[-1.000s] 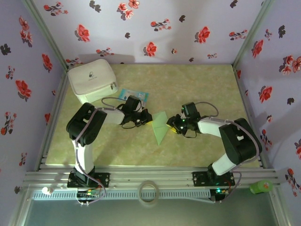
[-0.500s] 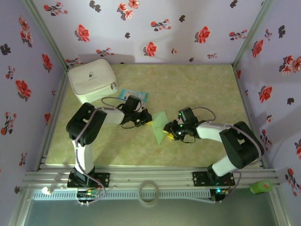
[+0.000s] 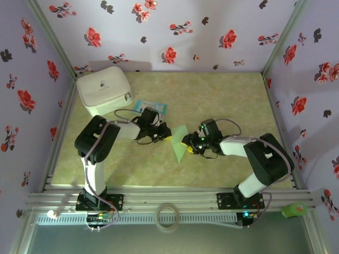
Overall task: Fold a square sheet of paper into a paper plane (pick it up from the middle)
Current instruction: Fold the wing for the fifth time at the center of the table.
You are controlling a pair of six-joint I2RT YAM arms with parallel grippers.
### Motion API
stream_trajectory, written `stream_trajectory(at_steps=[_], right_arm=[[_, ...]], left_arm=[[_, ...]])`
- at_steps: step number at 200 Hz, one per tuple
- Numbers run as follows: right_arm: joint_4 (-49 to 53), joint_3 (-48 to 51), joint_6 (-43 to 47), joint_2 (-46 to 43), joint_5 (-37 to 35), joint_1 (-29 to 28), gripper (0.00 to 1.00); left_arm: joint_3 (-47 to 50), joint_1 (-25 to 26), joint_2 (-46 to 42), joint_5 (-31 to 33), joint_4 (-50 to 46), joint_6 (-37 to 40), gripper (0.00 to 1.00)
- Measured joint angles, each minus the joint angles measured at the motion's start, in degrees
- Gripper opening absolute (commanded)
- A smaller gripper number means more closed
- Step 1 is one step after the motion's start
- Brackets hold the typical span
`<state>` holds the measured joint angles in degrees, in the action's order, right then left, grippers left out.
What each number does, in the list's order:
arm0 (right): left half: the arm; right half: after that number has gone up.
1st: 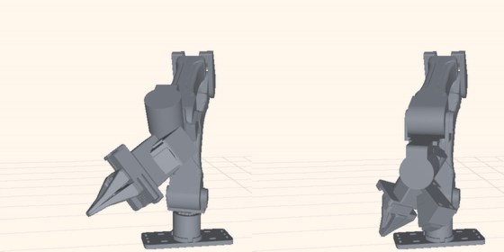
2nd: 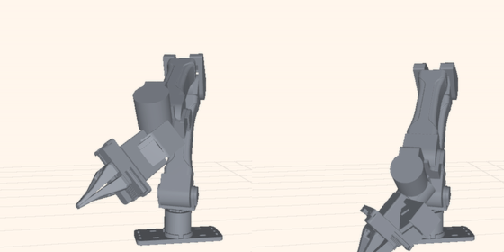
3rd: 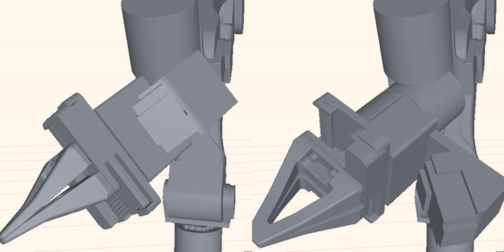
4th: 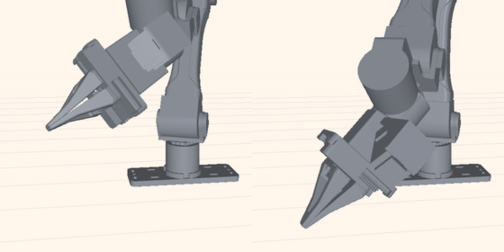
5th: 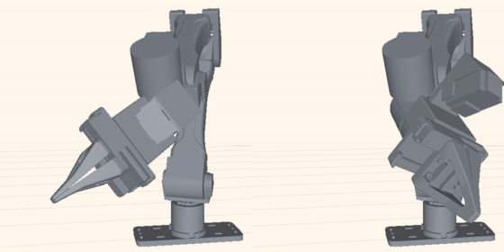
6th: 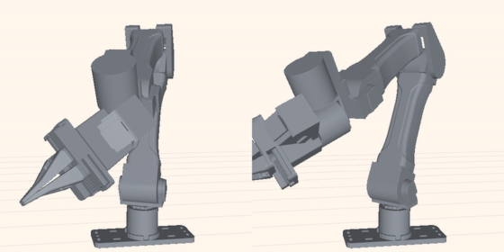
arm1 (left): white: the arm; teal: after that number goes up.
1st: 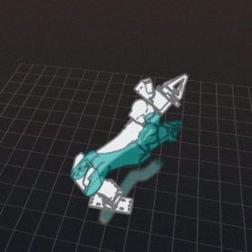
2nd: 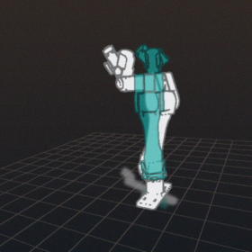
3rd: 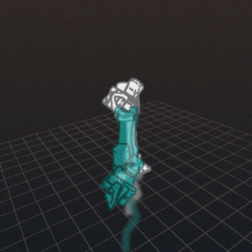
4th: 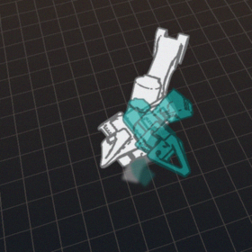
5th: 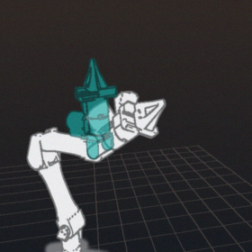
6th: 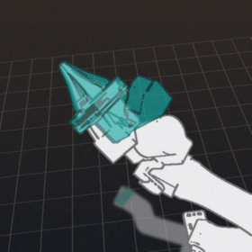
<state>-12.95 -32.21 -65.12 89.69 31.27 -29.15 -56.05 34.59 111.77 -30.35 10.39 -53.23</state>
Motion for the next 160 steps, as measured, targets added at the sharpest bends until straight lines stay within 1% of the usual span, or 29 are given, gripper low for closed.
stream_trajectory(at_steps=[42,90,160], right_arm=[[-0.3,-0.1,2.2,-0.1,0.3,1.6,0.4],[0.8,-5.0,9.4,0.3,2.6,4.5,0.39],[2.1,-9.1,15.5,6.4,8.2,8.2,0.37]], left_arm=[[0.0,-0.1,0.0,-0.3,-0.1,0.0,0.05],[0.0,-0.2,0.0,-0.3,-0.2,0.0,0.05],[-0.1,-0.2,0.0,-0.3,-0.3,0.0,0.05]])
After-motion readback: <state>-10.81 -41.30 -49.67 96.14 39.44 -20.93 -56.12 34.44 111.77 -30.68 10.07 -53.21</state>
